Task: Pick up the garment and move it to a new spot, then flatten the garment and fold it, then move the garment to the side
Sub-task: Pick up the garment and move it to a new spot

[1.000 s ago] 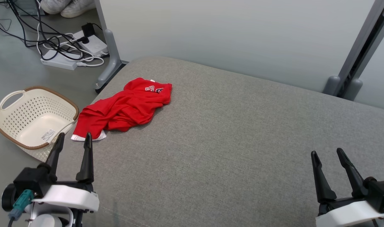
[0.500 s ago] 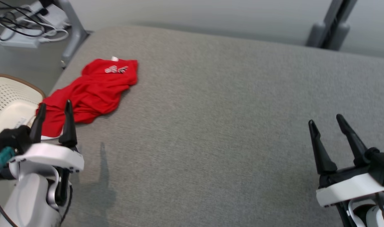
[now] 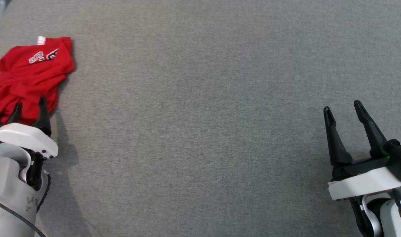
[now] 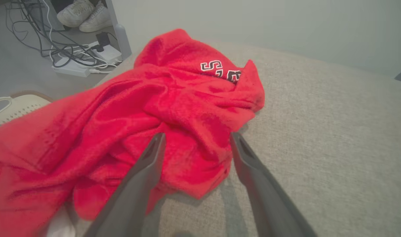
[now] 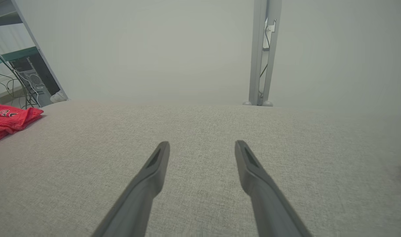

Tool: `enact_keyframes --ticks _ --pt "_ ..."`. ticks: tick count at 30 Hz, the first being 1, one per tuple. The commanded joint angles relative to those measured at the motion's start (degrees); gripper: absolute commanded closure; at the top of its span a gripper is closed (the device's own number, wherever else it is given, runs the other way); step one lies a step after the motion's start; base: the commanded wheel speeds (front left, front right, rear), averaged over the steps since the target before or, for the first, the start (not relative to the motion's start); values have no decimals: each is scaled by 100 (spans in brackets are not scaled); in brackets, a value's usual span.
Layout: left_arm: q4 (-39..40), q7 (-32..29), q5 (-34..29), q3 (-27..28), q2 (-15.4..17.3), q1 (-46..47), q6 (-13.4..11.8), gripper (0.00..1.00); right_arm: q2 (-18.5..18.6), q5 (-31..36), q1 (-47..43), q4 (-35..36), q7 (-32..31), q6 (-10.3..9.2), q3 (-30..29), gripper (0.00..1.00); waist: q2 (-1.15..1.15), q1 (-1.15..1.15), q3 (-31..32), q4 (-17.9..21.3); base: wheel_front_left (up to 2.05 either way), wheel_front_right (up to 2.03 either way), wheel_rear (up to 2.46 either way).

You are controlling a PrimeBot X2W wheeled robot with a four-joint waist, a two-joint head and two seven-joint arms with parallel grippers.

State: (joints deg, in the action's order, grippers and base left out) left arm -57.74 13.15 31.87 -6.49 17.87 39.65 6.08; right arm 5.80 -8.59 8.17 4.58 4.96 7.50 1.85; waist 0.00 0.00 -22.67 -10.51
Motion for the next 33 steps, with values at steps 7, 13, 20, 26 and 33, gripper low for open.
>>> enact_keyframes --ticks 7,13,20,26,33 --pt "-961 -245 160 -53 85 397 91 69 -16 -26 171 -169 152 -2 4 0 0 0 -92 182 0 0 0" --pt "-1020 88 37 -126 138 429 79 100 -25 -40 164 -263 242 -2 -44 0 0 0 61 182 0 0 0" --pt "401 192 -312 201 166 -185 -218 100 -57 -60 64 -441 397 -2 -71 0 0 0 571 177 0 0 0" --pt "2100 196 -755 607 -142 -1257 -352 100 -88 -111 -189 -577 454 -2 -144 0 0 0 1142 128 0 0 0" --pt "3572 196 -1170 633 -322 -2435 -519 100 -109 -177 -438 -619 429 -2 -104 0 0 0 1599 228 0 0 0"
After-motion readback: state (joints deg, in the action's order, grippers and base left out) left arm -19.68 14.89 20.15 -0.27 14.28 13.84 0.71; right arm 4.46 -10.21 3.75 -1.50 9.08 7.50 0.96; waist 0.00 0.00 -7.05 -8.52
